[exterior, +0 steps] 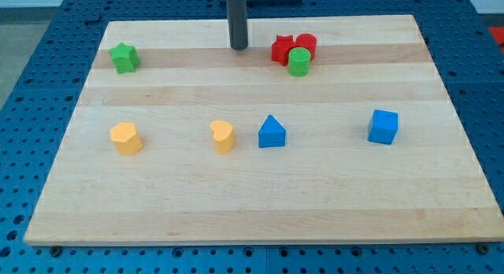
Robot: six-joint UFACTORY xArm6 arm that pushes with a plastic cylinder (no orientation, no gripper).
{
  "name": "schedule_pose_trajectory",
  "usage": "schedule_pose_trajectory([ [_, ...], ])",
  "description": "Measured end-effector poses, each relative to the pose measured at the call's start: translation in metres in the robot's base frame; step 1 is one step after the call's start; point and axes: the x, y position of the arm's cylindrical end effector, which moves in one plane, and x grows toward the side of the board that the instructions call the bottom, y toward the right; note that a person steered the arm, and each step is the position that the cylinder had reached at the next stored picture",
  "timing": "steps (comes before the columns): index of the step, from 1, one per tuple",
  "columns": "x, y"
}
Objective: Push the green star a bit down
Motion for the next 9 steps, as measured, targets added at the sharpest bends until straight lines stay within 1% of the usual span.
schedule_pose_trajectory([
  [1,-0.033,-0.026],
  [2,-0.039,-0.06],
  [5,-0.015,-0.13],
  [6,-0.015,-0.142],
  [7,-0.025,-0.164],
  [8,-0.018,-0.19],
  [9,0.007,-0.199],
])
